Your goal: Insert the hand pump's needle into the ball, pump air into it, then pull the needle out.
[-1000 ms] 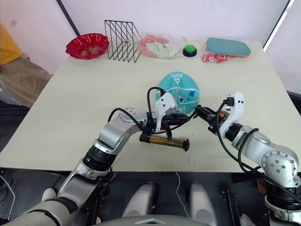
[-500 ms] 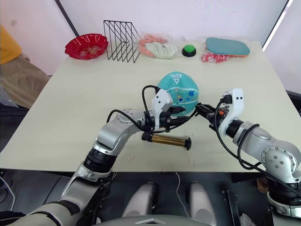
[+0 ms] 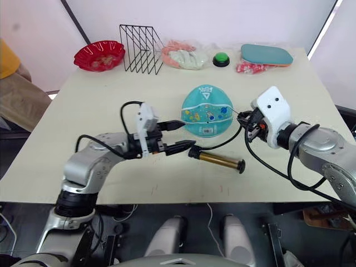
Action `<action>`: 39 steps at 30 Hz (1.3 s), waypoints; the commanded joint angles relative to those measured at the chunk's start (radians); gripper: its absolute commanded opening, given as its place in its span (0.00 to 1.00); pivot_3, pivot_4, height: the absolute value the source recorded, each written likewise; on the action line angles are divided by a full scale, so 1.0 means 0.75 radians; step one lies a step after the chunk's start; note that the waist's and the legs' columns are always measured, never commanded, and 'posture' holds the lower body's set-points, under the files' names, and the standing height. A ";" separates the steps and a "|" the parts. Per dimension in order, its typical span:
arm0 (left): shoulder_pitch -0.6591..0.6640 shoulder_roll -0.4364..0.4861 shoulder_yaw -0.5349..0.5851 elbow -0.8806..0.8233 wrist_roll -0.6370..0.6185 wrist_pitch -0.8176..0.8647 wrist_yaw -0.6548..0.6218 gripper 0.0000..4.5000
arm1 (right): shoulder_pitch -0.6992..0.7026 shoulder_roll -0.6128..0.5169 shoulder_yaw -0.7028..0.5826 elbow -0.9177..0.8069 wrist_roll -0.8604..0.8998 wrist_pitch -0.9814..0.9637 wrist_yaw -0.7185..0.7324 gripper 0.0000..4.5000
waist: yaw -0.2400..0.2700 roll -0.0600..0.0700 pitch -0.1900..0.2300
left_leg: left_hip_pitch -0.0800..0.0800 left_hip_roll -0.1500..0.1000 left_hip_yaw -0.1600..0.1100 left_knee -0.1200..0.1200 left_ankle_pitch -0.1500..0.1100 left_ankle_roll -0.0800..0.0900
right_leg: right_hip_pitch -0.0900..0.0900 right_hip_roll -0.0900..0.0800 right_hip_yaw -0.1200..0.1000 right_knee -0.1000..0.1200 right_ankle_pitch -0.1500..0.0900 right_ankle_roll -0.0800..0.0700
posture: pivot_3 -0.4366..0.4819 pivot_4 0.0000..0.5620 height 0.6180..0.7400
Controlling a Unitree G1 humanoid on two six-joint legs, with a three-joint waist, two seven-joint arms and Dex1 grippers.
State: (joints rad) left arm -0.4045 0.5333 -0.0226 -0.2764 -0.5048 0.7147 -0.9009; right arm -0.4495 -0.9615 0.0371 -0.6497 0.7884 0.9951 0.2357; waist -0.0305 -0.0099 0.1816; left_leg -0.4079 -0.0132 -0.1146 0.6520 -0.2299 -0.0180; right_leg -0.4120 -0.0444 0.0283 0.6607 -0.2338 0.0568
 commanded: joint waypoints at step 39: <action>-0.635 -0.097 -0.153 0.955 0.369 -0.302 0.100 0.89 | -0.556 0.119 0.598 0.044 -0.780 0.148 0.514 0.08 | -0.010 -0.001 0.001 | -0.007 -0.002 -0.001 0.000 0.000 -0.001 | -0.008 -0.002 -0.002 0.001 0.001 0.000 | 0.48 0.27 1.00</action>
State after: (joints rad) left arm -0.8514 0.4785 -0.1453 0.4285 -0.2426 0.5245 -0.8416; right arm -0.8439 -0.8787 0.5120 -0.5915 0.2194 1.0973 0.6204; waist -0.0382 -0.0108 0.1823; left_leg -0.4130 -0.0145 -0.1151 0.6520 -0.2299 -0.0185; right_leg -0.4177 -0.0457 0.0272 0.6614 -0.2334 0.0570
